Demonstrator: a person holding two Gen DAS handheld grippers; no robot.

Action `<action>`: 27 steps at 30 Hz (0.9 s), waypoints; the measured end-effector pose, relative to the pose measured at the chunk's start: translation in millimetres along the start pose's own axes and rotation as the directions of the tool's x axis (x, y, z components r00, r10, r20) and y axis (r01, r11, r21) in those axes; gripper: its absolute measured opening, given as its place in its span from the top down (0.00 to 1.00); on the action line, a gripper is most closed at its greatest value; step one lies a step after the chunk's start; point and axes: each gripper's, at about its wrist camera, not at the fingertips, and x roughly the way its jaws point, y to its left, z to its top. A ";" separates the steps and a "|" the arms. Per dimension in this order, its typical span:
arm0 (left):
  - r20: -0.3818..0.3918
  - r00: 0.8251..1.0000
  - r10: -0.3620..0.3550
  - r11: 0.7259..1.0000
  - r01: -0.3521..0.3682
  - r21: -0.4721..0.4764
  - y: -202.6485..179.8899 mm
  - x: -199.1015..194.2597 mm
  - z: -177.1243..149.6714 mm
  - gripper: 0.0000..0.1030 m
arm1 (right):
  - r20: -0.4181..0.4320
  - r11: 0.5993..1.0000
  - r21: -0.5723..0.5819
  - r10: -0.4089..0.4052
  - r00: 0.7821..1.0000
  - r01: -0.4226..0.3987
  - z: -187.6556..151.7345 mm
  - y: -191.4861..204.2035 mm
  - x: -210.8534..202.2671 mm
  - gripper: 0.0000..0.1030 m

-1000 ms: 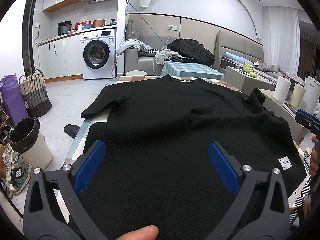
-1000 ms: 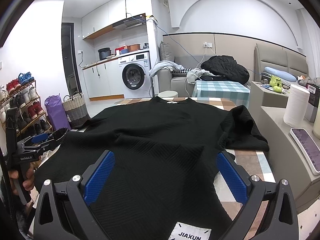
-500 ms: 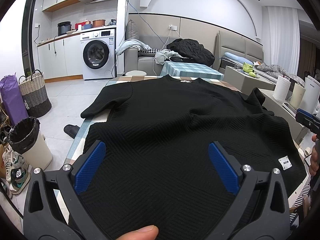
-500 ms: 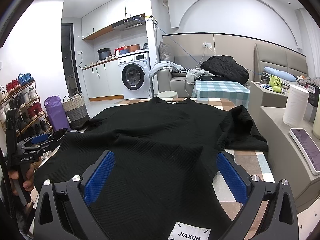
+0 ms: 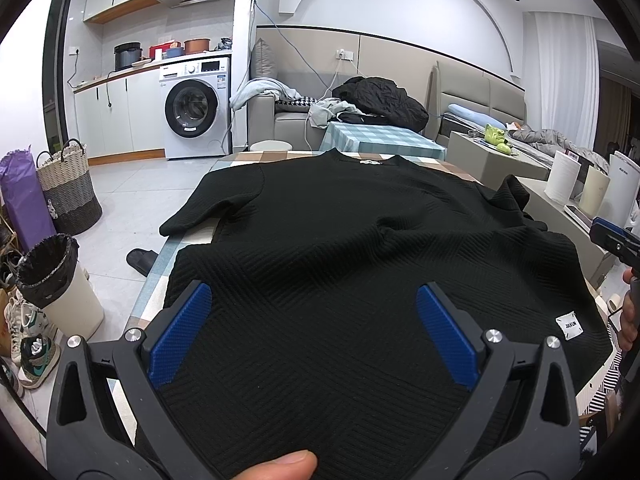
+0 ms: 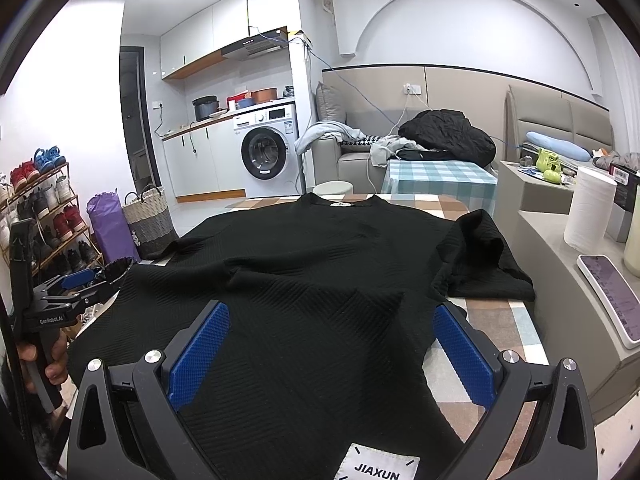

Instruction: Fold small clothes

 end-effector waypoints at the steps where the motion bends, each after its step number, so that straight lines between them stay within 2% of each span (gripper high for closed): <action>1: -0.001 1.000 -0.002 1.000 0.002 0.000 -0.8 -0.3 0.4 0.01 | -0.001 1.000 0.003 0.002 1.000 -0.002 -0.3 -0.5 -0.2 0.00; 8: -0.024 1.000 -0.005 1.000 0.005 0.002 -2.7 5.9 1.6 0.01 | -0.022 0.999 0.037 -0.022 1.000 0.023 2.0 -3.2 4.3 0.00; 19: -0.050 0.999 0.012 1.000 -0.012 -0.005 12.8 39.4 15.7 0.01 | -0.043 0.988 0.143 -0.053 0.998 0.058 13.4 -26.2 17.5 0.00; 24: -0.048 0.999 0.004 1.000 -0.003 0.001 18.4 50.6 30.4 0.01 | -0.086 0.966 0.244 -0.062 0.994 0.081 12.2 -49.4 29.6 0.01; 27: -0.044 0.999 0.011 1.000 -0.011 -0.001 23.5 57.9 36.6 0.03 | -0.104 0.945 0.312 -0.068 0.992 0.098 11.5 -67.8 33.3 0.05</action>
